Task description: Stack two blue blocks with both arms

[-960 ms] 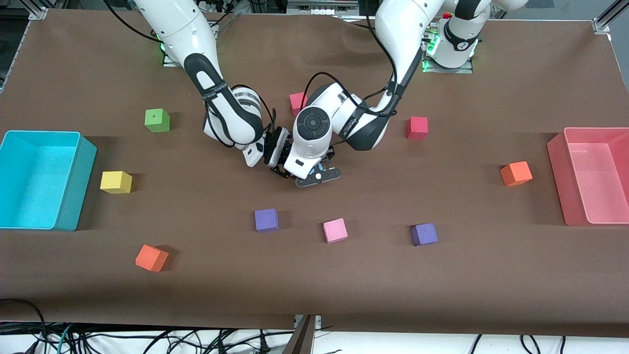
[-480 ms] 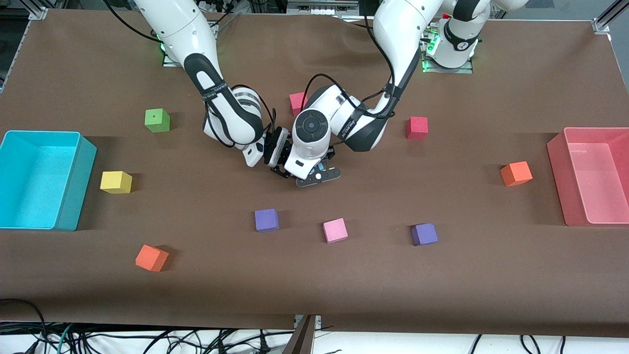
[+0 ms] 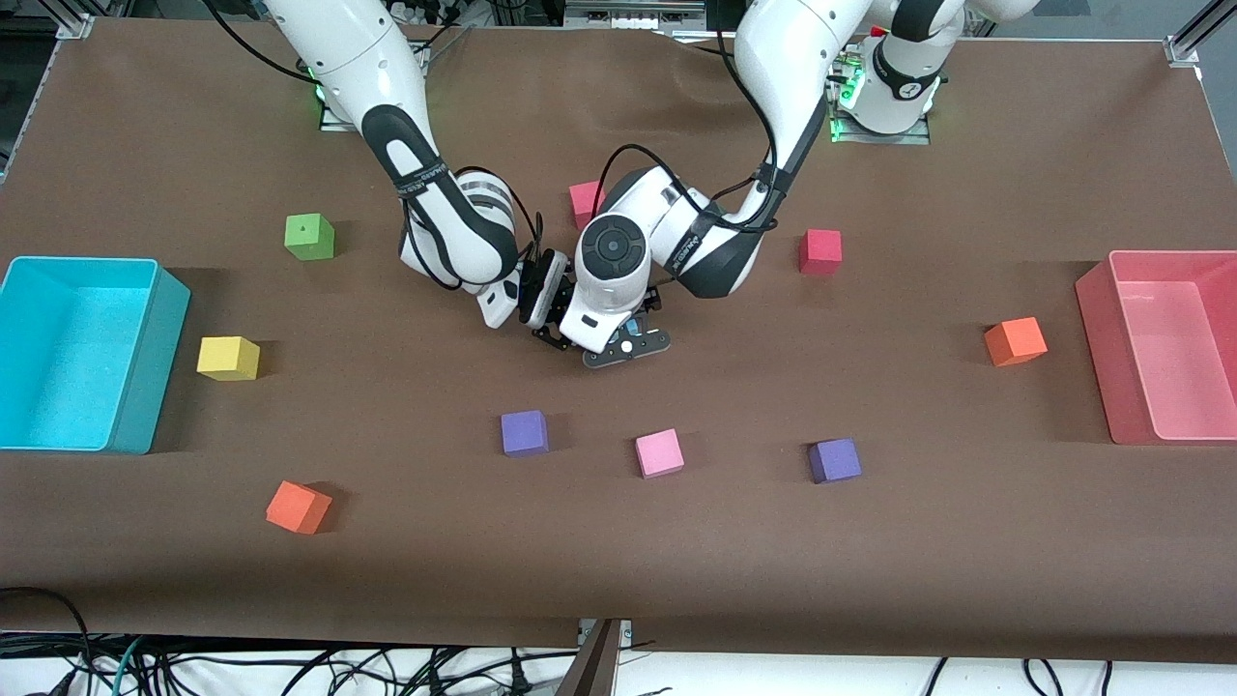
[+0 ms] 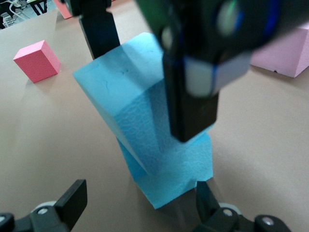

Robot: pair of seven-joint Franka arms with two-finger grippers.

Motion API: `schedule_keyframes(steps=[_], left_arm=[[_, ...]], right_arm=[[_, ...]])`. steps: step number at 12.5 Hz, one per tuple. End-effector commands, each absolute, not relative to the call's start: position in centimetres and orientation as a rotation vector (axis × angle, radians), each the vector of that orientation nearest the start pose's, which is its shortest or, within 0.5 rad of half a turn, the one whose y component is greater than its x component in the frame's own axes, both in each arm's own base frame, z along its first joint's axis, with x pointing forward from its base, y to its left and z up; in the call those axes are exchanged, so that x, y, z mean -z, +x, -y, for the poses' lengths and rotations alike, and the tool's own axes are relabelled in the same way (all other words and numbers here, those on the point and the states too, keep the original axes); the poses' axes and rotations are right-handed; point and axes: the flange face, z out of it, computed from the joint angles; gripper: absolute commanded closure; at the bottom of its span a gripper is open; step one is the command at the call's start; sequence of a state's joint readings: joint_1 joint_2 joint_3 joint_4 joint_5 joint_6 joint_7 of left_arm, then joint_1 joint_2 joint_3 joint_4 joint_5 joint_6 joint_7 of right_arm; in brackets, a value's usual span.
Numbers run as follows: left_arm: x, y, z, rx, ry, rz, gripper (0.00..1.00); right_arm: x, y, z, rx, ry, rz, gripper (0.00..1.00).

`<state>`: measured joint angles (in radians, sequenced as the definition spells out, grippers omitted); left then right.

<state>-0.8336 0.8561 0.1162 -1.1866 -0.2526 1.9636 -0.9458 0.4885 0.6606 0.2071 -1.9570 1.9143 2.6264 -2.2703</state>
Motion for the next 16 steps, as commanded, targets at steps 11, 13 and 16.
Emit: schedule_keyframes(steps=[11,13,16], left_arm=[[-51.5,59.9,22.0,-0.319,-3.3,0.431,0.0],[-54.4,58.9,15.8,-0.305,-3.248,0.32,0.0],[-56.9,57.8,11.3,-0.174,-3.126,0.143,0.0]], right_arm=[[-18.8,43.1,-28.9,0.471,-2.031,0.757,0.0],[-20.8,43.9,-27.7,0.377,-2.031,0.721,0.0],[-23.7,45.4,-25.4,0.199,-2.043,0.639,0.0]])
